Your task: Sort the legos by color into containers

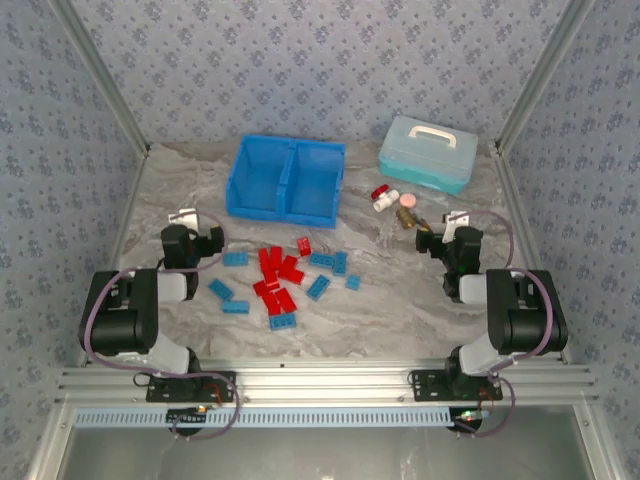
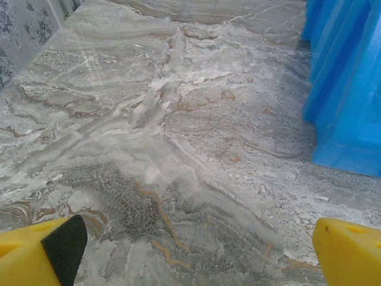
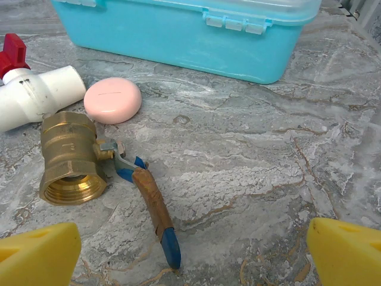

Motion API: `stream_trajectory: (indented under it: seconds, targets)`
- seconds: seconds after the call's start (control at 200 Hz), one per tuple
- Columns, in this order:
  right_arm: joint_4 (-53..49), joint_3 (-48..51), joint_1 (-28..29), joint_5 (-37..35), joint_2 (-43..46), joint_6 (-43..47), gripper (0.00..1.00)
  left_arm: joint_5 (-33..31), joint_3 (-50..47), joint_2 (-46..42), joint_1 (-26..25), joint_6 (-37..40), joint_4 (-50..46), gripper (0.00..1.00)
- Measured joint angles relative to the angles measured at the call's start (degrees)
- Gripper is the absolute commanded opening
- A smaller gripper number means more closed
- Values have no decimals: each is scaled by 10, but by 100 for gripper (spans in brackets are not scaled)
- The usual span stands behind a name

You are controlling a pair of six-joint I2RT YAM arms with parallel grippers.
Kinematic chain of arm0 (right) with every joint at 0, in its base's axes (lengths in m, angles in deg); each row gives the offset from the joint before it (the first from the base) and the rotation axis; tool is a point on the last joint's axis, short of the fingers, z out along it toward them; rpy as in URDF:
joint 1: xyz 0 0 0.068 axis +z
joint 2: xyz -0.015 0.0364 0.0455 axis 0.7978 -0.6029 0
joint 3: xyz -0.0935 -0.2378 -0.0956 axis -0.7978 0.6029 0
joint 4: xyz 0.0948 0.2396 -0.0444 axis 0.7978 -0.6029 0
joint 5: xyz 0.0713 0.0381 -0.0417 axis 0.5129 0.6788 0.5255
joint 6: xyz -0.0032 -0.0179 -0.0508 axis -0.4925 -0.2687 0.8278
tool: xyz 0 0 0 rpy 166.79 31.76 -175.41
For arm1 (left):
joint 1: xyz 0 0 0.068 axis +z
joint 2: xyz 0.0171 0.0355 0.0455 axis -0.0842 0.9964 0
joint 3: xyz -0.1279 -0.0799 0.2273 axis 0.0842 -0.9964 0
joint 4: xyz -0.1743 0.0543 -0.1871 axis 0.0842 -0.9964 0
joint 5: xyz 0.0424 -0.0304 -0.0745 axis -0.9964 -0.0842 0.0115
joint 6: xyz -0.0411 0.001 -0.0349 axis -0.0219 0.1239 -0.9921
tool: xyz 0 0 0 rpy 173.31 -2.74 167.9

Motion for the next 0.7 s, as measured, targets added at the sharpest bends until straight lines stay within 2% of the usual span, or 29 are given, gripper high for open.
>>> stream_trajectory:
  seconds: [0.7]
  targets:
    - [-9,0,0,2,8,0,100,0,0,0,0,0,0,99]
